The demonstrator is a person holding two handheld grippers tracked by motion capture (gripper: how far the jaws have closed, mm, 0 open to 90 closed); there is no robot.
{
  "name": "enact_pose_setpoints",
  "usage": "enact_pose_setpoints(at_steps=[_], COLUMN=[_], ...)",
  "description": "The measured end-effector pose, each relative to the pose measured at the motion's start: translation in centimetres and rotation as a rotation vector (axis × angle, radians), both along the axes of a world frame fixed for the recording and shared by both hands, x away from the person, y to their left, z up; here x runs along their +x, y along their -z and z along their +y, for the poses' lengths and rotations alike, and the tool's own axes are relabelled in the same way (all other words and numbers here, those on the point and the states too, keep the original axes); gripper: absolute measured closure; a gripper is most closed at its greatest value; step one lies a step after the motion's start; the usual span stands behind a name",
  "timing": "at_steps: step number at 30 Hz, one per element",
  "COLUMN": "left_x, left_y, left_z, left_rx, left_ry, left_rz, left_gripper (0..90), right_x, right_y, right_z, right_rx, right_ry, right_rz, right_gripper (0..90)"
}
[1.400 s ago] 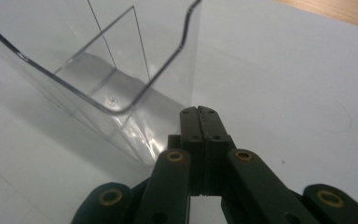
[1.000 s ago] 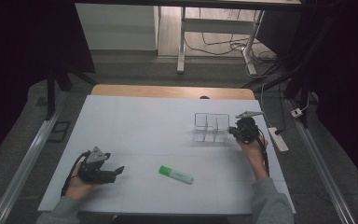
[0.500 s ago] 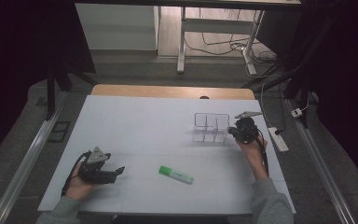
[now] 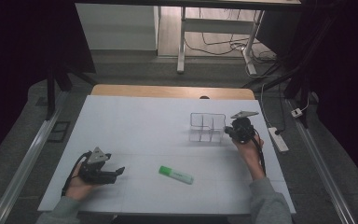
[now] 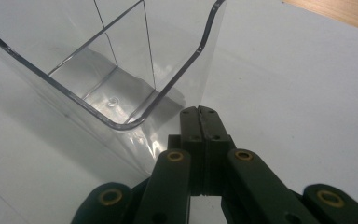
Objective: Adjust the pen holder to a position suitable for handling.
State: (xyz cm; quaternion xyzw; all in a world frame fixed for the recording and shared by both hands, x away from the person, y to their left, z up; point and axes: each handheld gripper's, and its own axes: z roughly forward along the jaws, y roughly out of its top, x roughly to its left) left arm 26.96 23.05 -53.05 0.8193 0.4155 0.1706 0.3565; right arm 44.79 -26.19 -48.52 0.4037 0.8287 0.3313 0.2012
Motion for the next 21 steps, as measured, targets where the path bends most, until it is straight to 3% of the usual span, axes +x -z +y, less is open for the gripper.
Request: enact_pose_setpoints(at_steps=[21], left_x=[0.0], left_y=[0.0], left_z=[0.0], left_rx=[0.003], left_ry=[0.001], left_rz=[0.000], left_gripper=[21.9], right_x=[-0.2], right_y=[0.2], right_z=[2.4], right_rx=[0.001], right_ry=[-0.043], right_rz=[0.003], right_gripper=[90.0])
